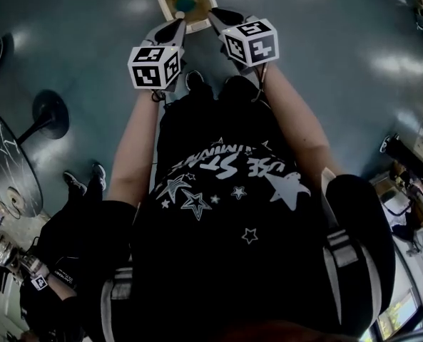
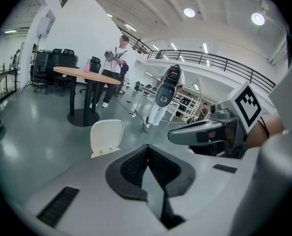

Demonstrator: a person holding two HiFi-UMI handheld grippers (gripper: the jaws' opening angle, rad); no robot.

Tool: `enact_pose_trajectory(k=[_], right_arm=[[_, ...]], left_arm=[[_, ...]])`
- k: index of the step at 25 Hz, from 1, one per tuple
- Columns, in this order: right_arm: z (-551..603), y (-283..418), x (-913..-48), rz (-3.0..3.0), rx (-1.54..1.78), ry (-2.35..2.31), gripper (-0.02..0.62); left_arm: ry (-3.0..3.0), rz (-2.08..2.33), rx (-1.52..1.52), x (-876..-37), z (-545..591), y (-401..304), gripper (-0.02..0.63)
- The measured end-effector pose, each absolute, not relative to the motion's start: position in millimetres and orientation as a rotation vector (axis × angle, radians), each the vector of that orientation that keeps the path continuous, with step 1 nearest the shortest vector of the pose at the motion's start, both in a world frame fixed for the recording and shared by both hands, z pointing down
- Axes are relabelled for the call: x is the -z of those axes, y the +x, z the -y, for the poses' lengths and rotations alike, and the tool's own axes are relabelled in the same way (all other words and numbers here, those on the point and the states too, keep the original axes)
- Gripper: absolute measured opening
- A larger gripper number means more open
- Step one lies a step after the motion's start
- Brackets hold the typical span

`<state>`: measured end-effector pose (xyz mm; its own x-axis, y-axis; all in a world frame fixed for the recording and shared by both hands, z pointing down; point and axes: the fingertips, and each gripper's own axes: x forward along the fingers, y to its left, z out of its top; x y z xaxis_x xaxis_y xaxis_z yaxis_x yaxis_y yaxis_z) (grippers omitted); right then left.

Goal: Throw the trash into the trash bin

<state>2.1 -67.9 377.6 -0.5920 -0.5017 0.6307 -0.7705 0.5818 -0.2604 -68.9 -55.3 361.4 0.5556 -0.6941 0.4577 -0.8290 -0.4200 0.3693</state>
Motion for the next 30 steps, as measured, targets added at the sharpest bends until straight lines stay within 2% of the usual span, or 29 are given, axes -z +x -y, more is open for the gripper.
enact_pose_trajectory(k=[9,30], right_arm=[[65.0,13.2,-348.2,2.401,-0.677,0.982,0.021],[-46.1,111.5,-319.3,2.493,-0.647,0.961,0.006]], left_arm=[[2.189,1.331,-0.282,-339.9,38.2,-62.6,0.011],[2.195,1.454,-0.219,-314.0,-72.9,30.4,0.011]])
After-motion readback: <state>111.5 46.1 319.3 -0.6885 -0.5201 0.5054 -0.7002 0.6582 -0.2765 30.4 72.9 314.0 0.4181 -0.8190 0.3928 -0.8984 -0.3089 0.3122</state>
